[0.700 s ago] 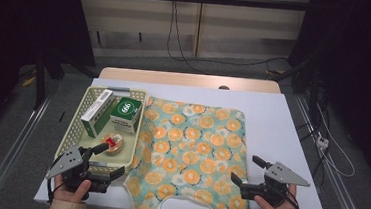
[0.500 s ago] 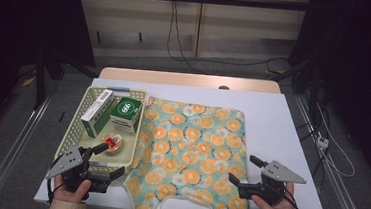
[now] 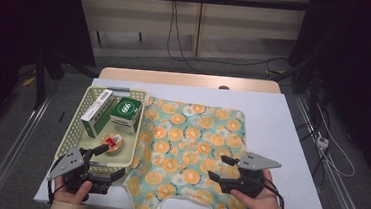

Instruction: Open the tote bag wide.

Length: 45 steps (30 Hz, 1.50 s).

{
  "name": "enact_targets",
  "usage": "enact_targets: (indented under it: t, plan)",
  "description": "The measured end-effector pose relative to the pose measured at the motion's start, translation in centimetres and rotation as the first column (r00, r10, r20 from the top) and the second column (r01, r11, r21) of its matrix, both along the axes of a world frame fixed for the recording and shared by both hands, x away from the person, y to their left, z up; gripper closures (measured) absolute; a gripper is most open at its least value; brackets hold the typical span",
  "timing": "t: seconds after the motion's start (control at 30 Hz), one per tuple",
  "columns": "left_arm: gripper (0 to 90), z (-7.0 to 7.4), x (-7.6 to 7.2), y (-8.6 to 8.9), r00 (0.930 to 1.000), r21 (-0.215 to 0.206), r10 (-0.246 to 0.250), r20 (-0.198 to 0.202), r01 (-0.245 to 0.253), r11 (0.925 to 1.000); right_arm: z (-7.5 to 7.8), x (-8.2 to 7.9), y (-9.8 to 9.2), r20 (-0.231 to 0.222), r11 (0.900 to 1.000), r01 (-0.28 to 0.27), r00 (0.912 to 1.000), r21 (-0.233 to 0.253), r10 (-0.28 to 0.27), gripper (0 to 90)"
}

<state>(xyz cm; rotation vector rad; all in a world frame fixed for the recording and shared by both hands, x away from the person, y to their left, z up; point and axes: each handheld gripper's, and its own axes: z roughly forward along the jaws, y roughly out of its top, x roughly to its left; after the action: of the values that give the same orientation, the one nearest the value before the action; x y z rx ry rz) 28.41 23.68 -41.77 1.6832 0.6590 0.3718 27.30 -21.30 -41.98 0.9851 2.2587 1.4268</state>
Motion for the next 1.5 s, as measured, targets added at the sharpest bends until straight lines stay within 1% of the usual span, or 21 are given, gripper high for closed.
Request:
enact_targets:
  t: [0.03,0.07,0.1,0.13,0.17,0.27,0.33,0.37,0.47,0.53,0.57,0.63,0.7,0.77,0.87,0.93,1.03,1.07,1.37,1.43,1.5]
  plan:
    - [3.5,0.0,0.0,0.0,1.0,0.0,0.001,0.001,-0.001,1.0,-0.1,0.0,0.4,-0.006,1.0,-0.025,0.9997,-0.011,0.025,41.2]
    - [3.5,0.0,0.0,0.0,1.0,0.0,0.001,0.001,-0.001,1.0,-0.1,0.0,0.4,-0.006,1.0,-0.025,0.9997,-0.011,0.025,41.2]
    - [3.6,0.1,-0.1,-0.1,1.0,0.006,0.002,0.008,-0.002,1.0,-0.3,0.0,1.1,-0.027,0.998,-0.068,0.9974,-0.013,0.067,44.1]
    - [3.6,0.1,-0.1,-0.1,1.0,0.005,-0.001,0.01,0.001,1.0,-0.4,0.0,1.5,-0.032,0.996,-0.086,0.9958,-0.021,0.086,47.7]
    - [3.6,0.1,-0.1,-0.1,1.0,0.004,-0.001,0.007,0.001,1.0,-0.5,-0.1,1.9,-0.038,0.994,-0.108,0.9935,-0.027,0.107,53.6]
    - [3.6,0.1,-0.1,-0.3,1.0,0.005,-0.001,0.006,0.001,1.0,-0.8,0.0,3.0,-0.068,0.989,-0.147,0.987,-0.012,0.146,65.7]
    - [3.6,0.1,-0.1,-0.3,1.0,0.009,-0.002,0.007,0.002,1.0,-0.9,0.1,3.6,-0.085,0.984,-0.18,0.98,0.004,0.18,63.3]
    - [3.7,0.1,-0.1,-0.3,1.0,0.009,-0.003,0.006,0.003,1.0,-0.9,0.1,3.8,-0.085,0.982,-0.188,0.9786,0.001,0.188,62.5]
    - [3.7,0.0,0.0,-0.2,1.0,0.013,-0.004,0.005,0.004,0.9999,-1.2,-0.1,4.9,-0.105,0.971,-0.239,0.966,-0.017,0.236,61.6]
    - [3.7,0.0,0.0,-0.2,1.0,0.012,-0.004,0.005,0.004,0.9999,-1.6,-0.3,5.9,-0.12,0.963,-0.268,0.9575,-0.034,0.262,55.7]
    - [3.7,0.0,0.0,-0.3,1.0,0.013,-0.007,0.006,0.007,0.9999,-1.7,-0.4,6.2,-0.128,0.96,-0.276,0.9547,-0.04,0.269,55.6]
    - [3.7,0.1,0.0,-0.3,0.9999,0.02,-0.006,0.009,0.005,0.9998,-2.0,-0.6,6.9,-0.141,0.95,-0.306,0.945,-0.058,0.295,57.2]
    - [3.7,0.1,0.0,-0.3,0.9999,0.018,-0.009,0.007,0.009,0.9998,-2.3,-0.7,7.3,-0.149,0.946,-0.315,0.9421,-0.081,0.301,58.2]
    - [3.7,0.0,0.0,-0.3,0.9999,0.019,-0.009,0.006,0.008,0.9998,-2.6,-0.7,7.5,-0.155,0.94,-0.324,0.9392,-0.11,0.306,61.8]
    - [3.7,0.0,0.0,-0.4,0.9999,0.018,-0.011,0.003,0.011,0.9998,-3.0,-0.5,7.3,-0.168,0.94,-0.316,0.9411,-0.128,0.293,71.8]
    - [3.7,0.0,0.0,-0.5,0.9999,0.02,-0.012,0.006,0.012,0.9997,-3.1,-0.4,7.2,-0.175,0.938,-0.309,0.9432,-0.154,0.282,78.3]
    - [3.7,0.0,0.0,-0.5,0.9999,0.02,-0.012,0.006,0.011,0.9997,-3.2,-0.1,6.9,-0.171,0.943,-0.29,0.9499,-0.166,0.262,87.4]
    - [3.7,0.0,0.0,-0.5,0.9999,0.02,-0.011,0.005,0.011,0.9997,-3.1,0.0,6.7,-0.168,0.945,-0.286,0.9509,-0.16,0.26,89.6]
    - [3.9,0.0,0.0,-0.6,0.9999,0.025,-0.015,0.005,0.015,0.9996,-2.7,1.6,5.1,-0.128,0.972,-0.191,0.9765,-0.139,0.173,90.0]
    - [3.9,0.0,0.0,-0.6,0.9998,0.026,-0.017,0.005,0.017,0.9995,-2.5,2.1,4.7,-0.121,0.979,-0.158,0.9825,-0.132,0.142,90.0]
    - [3.9,0.0,0.0,-0.7,0.9998,0.031,-0.018,0.006,0.017,0.9994,-2.5,2.7,4.3,-0.12,0.982,-0.137,0.9852,-0.128,0.122,90.0]
